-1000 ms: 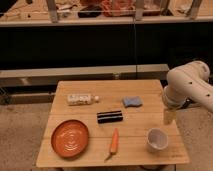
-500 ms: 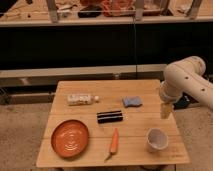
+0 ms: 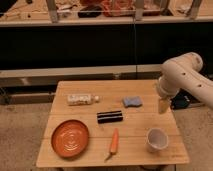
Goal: Place the white sponge in the ceramic bowl
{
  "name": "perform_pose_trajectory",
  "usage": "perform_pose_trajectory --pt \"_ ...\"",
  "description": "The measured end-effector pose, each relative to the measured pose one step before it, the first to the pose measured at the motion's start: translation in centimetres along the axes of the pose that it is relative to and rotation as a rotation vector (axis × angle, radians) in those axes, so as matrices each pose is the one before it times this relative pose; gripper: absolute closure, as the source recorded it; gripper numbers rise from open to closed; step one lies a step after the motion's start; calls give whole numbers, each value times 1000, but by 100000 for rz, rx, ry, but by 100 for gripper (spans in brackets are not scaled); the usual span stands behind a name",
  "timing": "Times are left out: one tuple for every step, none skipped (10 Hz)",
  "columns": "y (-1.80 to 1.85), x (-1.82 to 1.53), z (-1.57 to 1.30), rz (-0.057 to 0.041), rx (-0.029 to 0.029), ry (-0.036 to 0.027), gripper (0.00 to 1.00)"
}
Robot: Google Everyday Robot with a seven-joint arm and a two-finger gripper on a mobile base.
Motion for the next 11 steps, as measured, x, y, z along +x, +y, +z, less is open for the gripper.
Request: perform_pose_trajectory --pt "-483 -419 72 -1225 563 -305 20" --pt "-285 -257 71 -1311 573 -220 20" --pt "-146 -124 66 -1322 492 -349 20" --pt "-209 -304 59 -1214 413 -453 20" --pt "-367 -436 197 -2071 563 -462 20" --pt "-171 -216 221 -1248 197 -180 20" --pt "-211 -241 233 -1839 494 -275 20" --pt "-66 -83 112 -840 197 -121 20" --pt "-112 -108 195 -1572 431 -277 20" --pt "-239 -94 249 -1990 529 -335 20" --pt "-20 -146 315 -1637 61 -306 20"
